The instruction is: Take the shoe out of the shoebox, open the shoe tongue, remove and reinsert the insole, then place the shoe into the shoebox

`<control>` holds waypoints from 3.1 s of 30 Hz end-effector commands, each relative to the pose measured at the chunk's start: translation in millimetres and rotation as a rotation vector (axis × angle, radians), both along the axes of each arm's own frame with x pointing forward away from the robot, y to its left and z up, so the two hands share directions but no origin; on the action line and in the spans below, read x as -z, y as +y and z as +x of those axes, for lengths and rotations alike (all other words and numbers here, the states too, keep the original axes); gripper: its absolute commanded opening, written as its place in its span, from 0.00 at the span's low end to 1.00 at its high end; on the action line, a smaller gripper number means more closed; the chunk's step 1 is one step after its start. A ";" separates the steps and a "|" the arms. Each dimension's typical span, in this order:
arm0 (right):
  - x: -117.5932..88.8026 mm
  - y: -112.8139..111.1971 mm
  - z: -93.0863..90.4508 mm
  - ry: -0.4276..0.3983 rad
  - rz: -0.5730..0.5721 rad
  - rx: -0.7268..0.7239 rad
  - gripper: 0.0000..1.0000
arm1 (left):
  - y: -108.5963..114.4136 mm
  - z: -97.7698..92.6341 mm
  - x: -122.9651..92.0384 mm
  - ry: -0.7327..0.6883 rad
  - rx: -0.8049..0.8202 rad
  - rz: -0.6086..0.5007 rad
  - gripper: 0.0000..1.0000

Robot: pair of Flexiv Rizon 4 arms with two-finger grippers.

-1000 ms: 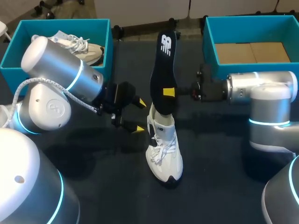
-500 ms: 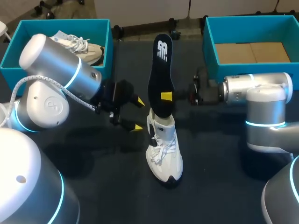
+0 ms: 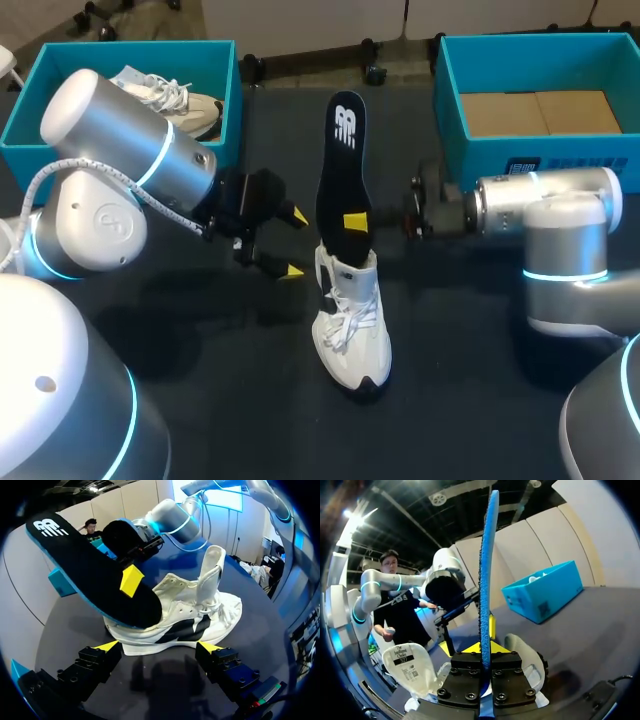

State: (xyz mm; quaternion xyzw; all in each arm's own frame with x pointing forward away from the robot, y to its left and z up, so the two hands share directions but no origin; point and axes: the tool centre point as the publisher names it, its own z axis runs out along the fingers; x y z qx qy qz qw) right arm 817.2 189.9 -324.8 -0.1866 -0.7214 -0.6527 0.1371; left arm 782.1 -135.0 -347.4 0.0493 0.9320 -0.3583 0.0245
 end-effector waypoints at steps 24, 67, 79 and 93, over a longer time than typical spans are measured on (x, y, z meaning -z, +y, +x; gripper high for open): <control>29.0 5.9 -36.1 0.111 -0.037 -0.061 0.00 | -4.8 0.1 5.4 0.013 0.024 -0.007 1.00; 36.1 -3.3 -32.4 0.162 -0.132 -0.014 0.29 | -6.4 0.5 8.0 0.021 0.042 -0.015 1.00; 22.1 -1.0 -25.9 0.118 -0.133 -0.009 0.33 | -7.4 0.4 7.8 0.024 0.048 -0.013 1.00; 6.1 0.1 -12.3 0.078 -0.150 -0.010 0.36 | -7.8 -0.9 7.5 0.025 0.053 -0.011 1.00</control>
